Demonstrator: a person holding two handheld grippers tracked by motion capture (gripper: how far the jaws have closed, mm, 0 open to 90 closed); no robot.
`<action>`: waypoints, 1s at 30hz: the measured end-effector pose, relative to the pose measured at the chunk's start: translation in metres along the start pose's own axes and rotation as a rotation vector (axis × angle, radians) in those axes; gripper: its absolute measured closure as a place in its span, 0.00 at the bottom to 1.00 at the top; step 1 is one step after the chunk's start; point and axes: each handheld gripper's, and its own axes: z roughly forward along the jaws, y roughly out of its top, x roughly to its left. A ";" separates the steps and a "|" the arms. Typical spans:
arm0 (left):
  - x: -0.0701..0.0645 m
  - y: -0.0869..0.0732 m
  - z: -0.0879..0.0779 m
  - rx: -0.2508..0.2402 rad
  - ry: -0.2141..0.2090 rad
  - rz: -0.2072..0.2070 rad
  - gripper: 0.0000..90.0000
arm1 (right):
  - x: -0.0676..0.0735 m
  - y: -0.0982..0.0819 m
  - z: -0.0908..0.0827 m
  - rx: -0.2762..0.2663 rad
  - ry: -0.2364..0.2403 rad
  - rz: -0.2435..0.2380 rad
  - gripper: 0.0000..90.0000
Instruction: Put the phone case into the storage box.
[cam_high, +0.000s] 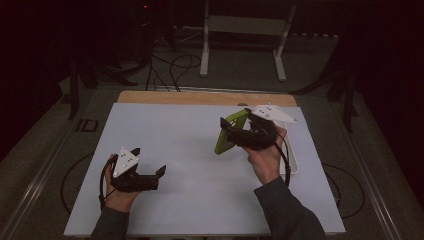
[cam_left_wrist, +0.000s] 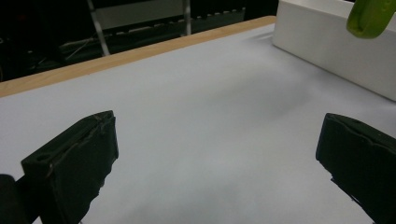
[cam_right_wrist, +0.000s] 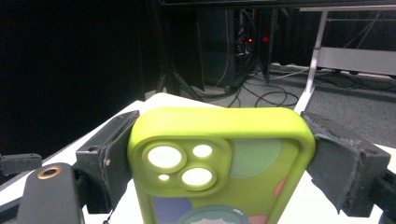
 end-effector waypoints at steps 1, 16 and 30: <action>0.000 0.000 0.000 0.000 0.000 0.000 0.00 | 0.000 0.000 0.000 0.000 0.000 0.000 0.17; 0.011 -0.030 -0.018 -0.030 0.002 -0.009 0.00 | -0.002 0.004 0.000 0.002 -0.015 -0.011 0.17; 0.012 -0.044 -0.023 -0.044 0.006 0.003 0.00 | -0.005 0.007 -0.001 -0.001 -0.030 -0.014 0.17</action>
